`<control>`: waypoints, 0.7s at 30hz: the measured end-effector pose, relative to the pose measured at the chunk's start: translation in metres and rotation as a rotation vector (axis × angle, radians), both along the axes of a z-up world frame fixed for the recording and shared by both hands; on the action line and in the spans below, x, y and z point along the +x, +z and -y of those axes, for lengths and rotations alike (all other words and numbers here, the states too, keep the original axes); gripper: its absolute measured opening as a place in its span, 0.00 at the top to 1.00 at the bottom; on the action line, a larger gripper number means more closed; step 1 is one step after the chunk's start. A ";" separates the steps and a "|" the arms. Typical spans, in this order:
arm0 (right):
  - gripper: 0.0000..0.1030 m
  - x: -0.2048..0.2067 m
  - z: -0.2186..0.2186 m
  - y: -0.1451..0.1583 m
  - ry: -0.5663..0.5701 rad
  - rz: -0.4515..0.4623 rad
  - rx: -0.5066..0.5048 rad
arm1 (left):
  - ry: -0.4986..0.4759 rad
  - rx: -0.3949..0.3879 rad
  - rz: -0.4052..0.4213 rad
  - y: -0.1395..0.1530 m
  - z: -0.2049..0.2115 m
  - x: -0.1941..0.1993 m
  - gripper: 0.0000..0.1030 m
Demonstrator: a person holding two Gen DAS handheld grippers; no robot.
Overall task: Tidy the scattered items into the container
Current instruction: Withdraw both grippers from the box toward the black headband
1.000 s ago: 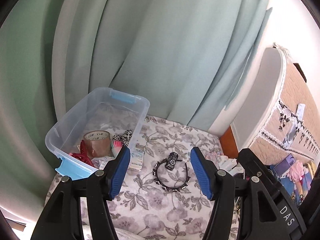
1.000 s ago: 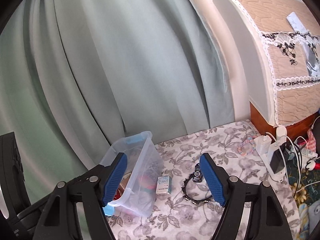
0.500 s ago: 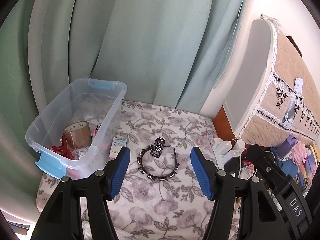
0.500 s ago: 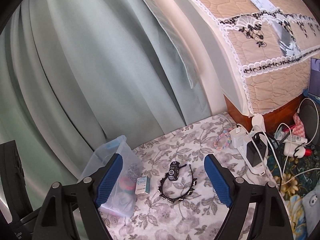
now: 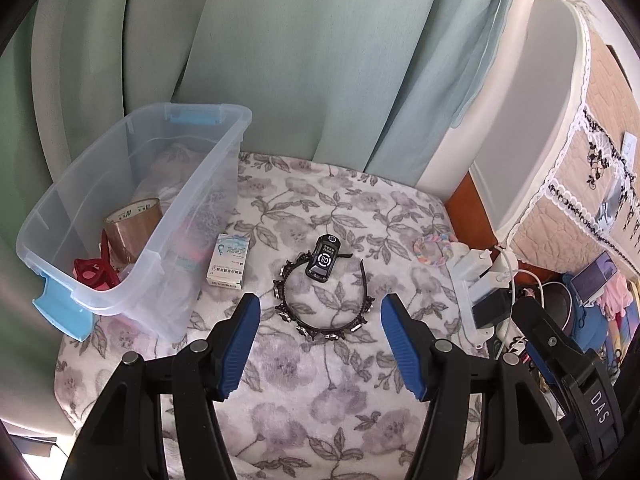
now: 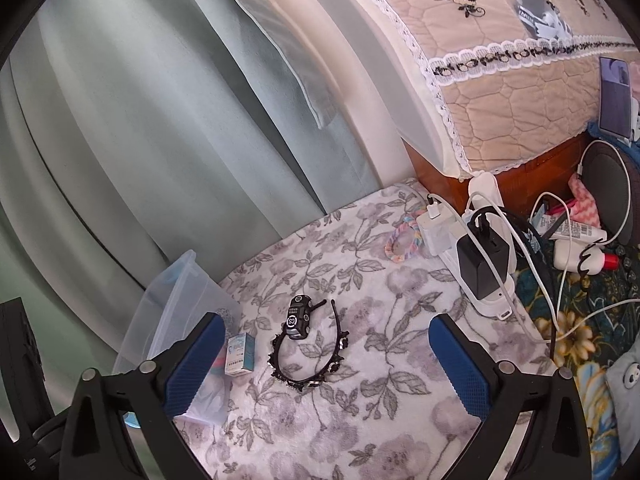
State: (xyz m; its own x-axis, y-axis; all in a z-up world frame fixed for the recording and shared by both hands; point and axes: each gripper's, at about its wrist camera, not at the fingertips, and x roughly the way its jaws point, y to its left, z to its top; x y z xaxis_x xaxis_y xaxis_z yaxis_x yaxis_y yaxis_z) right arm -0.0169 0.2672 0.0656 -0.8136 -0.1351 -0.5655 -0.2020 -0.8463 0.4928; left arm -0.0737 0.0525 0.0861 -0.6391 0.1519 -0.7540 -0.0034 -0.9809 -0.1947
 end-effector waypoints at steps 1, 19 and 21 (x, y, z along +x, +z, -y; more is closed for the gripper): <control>0.00 -0.003 -0.001 -0.004 -0.001 0.007 -0.002 | -0.002 -0.001 0.006 -0.004 0.000 -0.003 0.38; 0.00 -0.048 0.004 -0.081 -0.013 0.113 0.019 | -0.058 -0.089 0.074 -0.085 -0.010 -0.046 0.38; 0.00 -0.054 0.006 -0.090 -0.002 0.133 0.024 | -0.068 -0.104 0.073 -0.090 -0.013 -0.053 0.38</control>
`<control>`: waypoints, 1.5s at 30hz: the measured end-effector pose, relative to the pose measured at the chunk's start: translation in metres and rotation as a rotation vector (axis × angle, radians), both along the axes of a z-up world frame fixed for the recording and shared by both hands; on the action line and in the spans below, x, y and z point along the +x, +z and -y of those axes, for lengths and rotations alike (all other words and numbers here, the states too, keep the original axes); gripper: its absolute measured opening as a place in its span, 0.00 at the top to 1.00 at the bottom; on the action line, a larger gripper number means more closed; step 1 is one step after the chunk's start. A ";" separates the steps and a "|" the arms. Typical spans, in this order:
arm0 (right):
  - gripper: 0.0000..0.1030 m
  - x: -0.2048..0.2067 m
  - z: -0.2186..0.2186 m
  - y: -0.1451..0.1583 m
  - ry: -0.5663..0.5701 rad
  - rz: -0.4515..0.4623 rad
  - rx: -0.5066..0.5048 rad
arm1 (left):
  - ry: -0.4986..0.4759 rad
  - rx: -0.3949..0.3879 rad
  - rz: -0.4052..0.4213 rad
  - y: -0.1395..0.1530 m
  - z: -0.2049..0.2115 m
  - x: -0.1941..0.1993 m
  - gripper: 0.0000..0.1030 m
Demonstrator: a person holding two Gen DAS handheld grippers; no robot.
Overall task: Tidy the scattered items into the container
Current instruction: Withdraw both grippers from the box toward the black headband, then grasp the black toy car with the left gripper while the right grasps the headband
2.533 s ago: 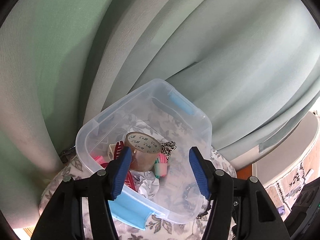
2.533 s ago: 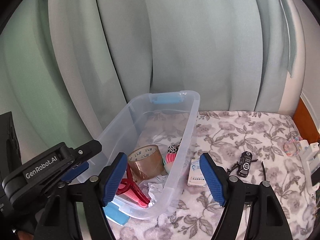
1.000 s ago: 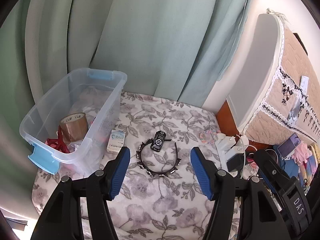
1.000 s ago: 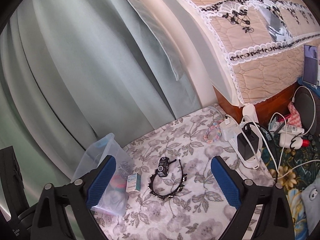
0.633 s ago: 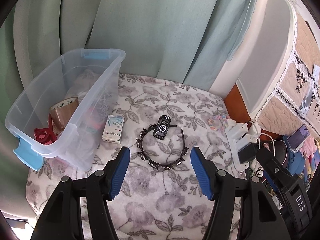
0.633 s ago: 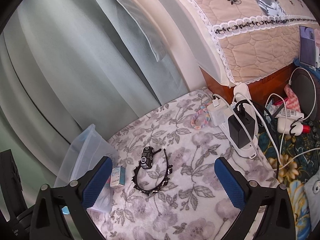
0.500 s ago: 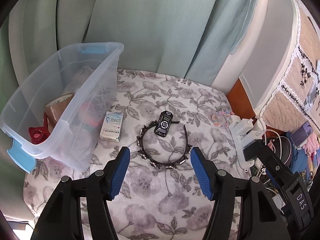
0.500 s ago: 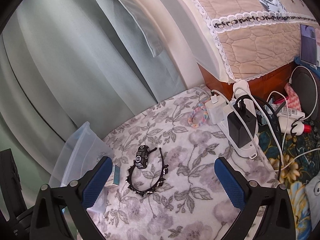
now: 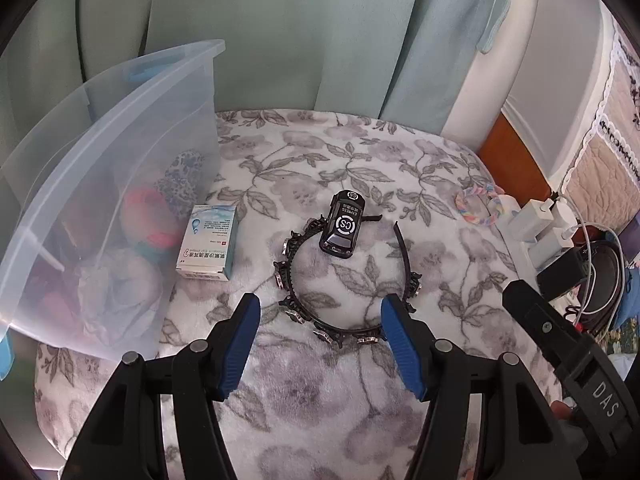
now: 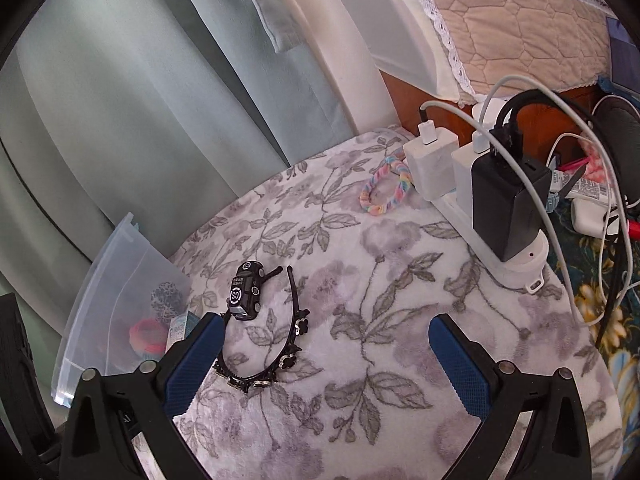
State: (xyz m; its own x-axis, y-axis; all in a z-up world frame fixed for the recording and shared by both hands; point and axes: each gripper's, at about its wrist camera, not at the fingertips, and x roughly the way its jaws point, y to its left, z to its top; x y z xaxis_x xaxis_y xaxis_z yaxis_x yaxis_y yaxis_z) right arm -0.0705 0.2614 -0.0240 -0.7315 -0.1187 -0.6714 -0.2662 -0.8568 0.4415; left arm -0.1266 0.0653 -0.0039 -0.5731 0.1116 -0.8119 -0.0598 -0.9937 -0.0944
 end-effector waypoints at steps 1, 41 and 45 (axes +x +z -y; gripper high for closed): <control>0.00 -0.003 0.001 -0.005 0.010 0.013 -0.002 | -0.009 0.000 0.003 -0.003 -0.002 -0.003 0.38; 0.00 -0.048 0.000 -0.054 0.042 0.145 -0.031 | -0.094 -0.034 0.013 -0.052 -0.028 -0.101 0.68; 0.00 -0.052 0.005 -0.054 0.062 0.154 -0.019 | -0.059 -0.028 0.001 -0.046 -0.016 -0.095 0.68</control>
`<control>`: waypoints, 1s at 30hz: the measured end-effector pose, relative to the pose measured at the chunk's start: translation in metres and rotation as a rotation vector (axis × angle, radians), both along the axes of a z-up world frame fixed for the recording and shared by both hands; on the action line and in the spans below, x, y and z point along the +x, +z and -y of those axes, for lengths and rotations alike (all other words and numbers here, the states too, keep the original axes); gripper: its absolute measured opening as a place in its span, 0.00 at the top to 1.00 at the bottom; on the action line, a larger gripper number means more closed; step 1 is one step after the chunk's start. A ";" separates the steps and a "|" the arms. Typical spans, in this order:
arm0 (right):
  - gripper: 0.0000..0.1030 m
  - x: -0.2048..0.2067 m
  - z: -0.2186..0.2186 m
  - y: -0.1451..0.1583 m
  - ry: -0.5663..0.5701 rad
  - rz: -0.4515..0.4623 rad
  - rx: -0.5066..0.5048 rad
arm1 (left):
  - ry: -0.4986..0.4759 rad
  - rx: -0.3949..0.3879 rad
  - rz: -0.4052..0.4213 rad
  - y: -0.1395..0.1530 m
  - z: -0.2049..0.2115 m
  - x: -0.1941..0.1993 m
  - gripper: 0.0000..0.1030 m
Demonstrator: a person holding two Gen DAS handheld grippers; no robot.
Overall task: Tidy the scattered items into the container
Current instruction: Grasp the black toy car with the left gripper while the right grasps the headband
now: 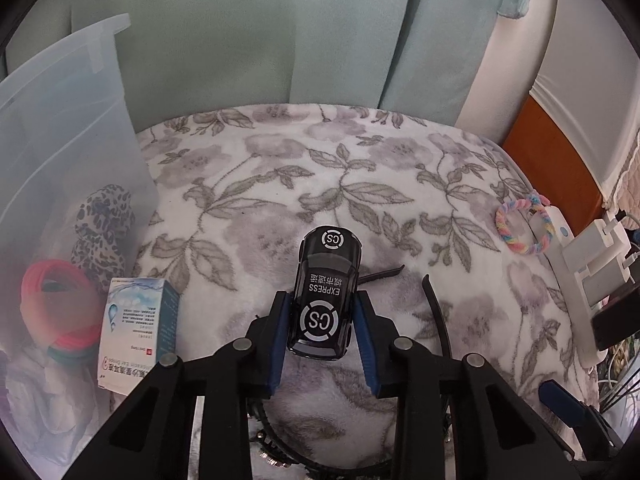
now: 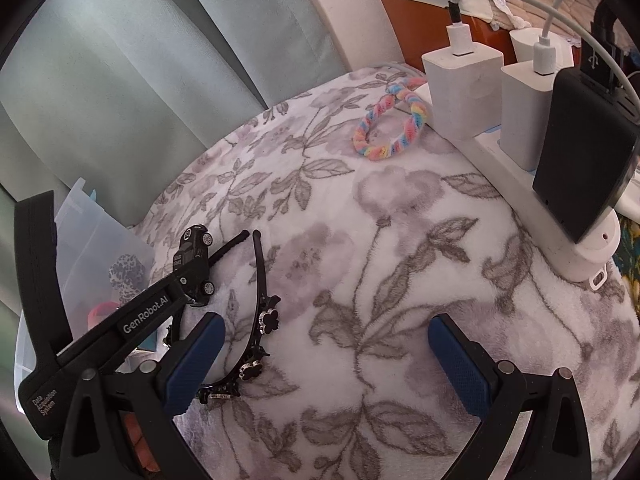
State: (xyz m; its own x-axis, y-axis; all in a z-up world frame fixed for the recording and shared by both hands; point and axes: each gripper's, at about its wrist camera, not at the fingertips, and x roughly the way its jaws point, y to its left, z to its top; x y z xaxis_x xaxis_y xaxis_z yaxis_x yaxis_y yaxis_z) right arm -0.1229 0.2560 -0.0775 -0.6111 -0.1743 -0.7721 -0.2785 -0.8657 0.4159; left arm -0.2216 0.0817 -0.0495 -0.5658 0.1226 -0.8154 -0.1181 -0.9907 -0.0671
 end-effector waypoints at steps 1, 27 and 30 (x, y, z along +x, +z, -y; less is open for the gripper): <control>0.00 -0.001 0.003 0.001 0.012 -0.001 0.006 | 0.009 0.006 -0.004 0.002 0.005 0.002 0.68; 0.70 -0.032 0.075 -0.007 0.154 0.056 0.388 | 0.117 0.071 0.028 0.010 0.062 0.015 0.68; 0.83 -0.030 0.064 -0.005 0.119 0.060 0.361 | 0.102 0.071 0.034 0.008 0.059 0.015 0.68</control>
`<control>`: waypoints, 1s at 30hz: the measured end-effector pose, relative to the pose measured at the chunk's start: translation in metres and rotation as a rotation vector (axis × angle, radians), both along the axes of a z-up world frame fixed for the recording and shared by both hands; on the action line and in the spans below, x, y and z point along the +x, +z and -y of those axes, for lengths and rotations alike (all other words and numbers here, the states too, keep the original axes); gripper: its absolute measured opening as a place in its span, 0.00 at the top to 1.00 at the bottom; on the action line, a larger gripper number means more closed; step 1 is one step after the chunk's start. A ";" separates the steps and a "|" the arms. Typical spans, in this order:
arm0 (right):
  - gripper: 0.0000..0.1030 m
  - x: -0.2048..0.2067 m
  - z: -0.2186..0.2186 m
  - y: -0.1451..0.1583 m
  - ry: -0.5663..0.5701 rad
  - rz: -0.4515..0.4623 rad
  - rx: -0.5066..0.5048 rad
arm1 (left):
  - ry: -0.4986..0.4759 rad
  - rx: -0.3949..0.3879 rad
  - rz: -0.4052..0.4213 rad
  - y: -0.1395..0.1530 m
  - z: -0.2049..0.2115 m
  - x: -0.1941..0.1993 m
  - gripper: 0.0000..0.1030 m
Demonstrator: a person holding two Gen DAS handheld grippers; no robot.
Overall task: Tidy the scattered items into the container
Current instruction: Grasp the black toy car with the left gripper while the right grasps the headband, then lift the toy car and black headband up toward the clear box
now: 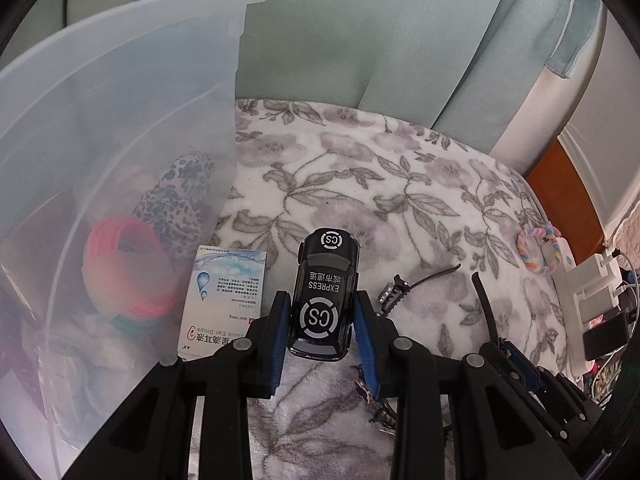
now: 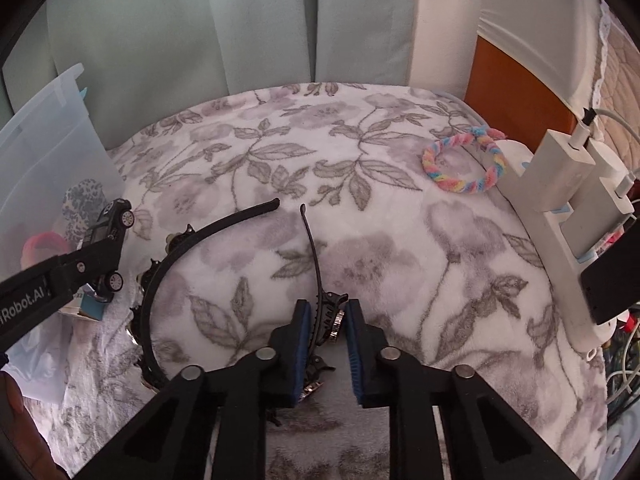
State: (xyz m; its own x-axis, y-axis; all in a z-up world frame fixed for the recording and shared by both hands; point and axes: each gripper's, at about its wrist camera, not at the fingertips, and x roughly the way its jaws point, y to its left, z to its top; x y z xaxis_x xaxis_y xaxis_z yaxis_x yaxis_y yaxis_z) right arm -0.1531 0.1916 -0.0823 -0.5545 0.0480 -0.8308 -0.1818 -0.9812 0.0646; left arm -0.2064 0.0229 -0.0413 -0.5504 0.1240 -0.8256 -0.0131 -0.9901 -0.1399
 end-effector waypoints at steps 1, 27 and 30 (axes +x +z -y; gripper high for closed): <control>0.84 0.001 -0.005 0.000 -0.013 0.001 -0.014 | -0.006 0.000 0.002 -0.001 -0.002 0.000 0.68; 0.83 0.013 -0.047 0.002 -0.122 -0.007 -0.010 | -0.083 -0.074 0.029 -0.027 -0.027 0.001 0.68; 0.84 0.018 -0.055 0.004 -0.150 -0.013 -0.069 | -0.078 -0.067 0.032 -0.024 -0.026 0.003 0.69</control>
State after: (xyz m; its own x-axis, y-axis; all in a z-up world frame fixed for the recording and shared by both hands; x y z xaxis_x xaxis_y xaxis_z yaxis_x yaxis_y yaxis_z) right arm -0.1353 0.2461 -0.0780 -0.5560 0.0741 -0.8279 -0.3246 -0.9363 0.1342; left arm -0.2034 0.0491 -0.0655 -0.5147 0.1100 -0.8503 -0.0876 -0.9933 -0.0755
